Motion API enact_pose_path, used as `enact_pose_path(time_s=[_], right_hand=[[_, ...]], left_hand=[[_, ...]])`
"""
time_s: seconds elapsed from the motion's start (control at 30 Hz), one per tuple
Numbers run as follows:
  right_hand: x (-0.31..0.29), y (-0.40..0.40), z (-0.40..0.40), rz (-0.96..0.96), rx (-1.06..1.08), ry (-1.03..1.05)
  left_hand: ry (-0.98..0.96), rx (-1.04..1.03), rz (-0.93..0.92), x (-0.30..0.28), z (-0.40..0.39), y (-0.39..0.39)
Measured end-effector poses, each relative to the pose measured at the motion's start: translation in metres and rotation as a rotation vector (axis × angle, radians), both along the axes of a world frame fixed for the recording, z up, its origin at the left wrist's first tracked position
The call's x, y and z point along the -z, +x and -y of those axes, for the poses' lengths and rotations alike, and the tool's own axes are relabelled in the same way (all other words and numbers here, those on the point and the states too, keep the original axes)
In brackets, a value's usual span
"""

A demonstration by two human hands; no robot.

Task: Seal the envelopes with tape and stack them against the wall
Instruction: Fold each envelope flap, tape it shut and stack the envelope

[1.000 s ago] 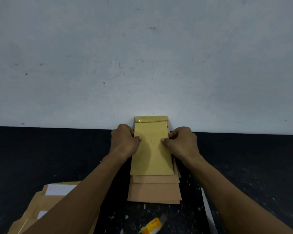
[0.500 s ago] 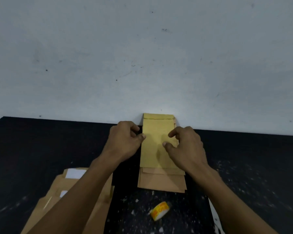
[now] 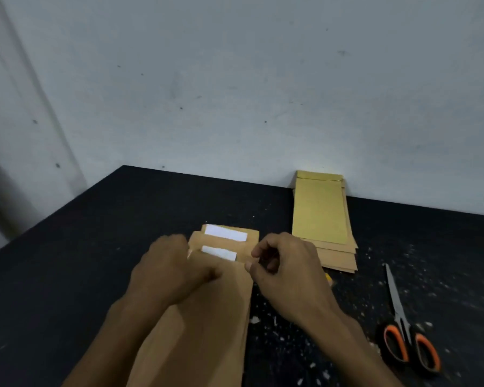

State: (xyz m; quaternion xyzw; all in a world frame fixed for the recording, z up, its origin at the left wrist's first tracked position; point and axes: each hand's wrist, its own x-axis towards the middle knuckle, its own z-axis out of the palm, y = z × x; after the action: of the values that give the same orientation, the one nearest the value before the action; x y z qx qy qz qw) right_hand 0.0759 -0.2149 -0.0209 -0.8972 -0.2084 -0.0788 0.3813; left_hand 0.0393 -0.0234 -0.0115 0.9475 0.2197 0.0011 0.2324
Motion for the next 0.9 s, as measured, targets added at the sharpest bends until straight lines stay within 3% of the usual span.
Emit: enact_pose_path(time_s=[0.1, 0.37, 0.53, 0.7, 0.9], right_hand=[[0.005, -0.014, -0.004, -0.006, 0.003, 0.006], [0.011, -0.025, -0.003, -0.031, 0.028, 0.051], [0.007, -0.027, 0.000, -0.075, 0.032, 0.085], [-0.002, -0.026, -0.002, -0.055, 0.003, 0.128], [-0.043, -0.019, -0.001, -0.021, -0.092, 0.259]], left_hand=[[0.004, -0.002, -0.085, 0.008, 0.000, -0.019], [-0.277, -0.141, 0.184, 0.014, -0.005, -0.032], [-0.311, -0.159, 0.286, 0.014, -0.017, -0.033], [-0.319, -0.067, 0.361, 0.009, -0.025, -0.037], [-0.543, 0.238, 0.379, -0.034, -0.018, -0.051]])
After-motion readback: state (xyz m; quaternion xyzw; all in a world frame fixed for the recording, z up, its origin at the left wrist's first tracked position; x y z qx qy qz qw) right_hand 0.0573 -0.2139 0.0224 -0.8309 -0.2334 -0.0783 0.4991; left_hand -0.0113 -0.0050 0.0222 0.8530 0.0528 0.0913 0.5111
